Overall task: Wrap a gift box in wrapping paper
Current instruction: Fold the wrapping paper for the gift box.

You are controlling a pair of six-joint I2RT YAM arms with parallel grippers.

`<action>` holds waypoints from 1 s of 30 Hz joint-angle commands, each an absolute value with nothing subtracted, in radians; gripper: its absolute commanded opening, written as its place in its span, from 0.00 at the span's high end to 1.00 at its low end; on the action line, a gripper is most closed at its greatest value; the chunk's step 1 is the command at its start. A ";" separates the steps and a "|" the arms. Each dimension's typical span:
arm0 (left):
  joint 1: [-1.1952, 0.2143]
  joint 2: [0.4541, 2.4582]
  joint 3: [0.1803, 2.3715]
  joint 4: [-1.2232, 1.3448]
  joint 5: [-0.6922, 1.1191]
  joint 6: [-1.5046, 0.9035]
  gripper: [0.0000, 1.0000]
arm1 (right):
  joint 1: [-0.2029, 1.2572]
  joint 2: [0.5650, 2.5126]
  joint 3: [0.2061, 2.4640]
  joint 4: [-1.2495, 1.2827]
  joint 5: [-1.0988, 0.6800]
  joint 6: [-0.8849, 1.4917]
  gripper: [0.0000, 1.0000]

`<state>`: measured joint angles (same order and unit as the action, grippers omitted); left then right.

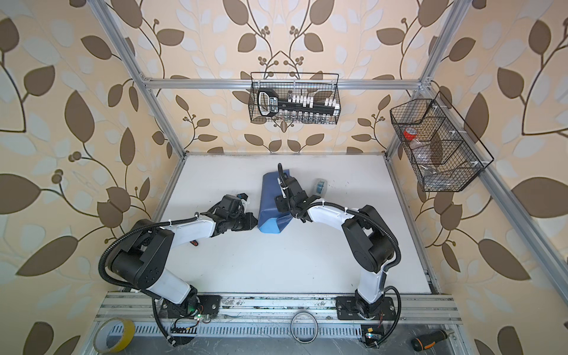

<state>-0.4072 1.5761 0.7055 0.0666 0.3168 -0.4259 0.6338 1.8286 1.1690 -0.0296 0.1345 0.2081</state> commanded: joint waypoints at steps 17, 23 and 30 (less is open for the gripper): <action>-0.535 1.606 0.683 0.277 0.269 -0.556 0.85 | 0.635 1.867 1.137 -0.023 0.098 0.217 0.36; -0.539 1.648 0.697 0.331 0.238 -0.554 0.85 | 0.635 1.870 1.125 -0.017 0.095 0.224 0.37; -0.562 1.684 0.697 0.389 0.206 -0.541 0.85 | 0.634 1.868 1.117 -0.016 0.097 0.224 0.37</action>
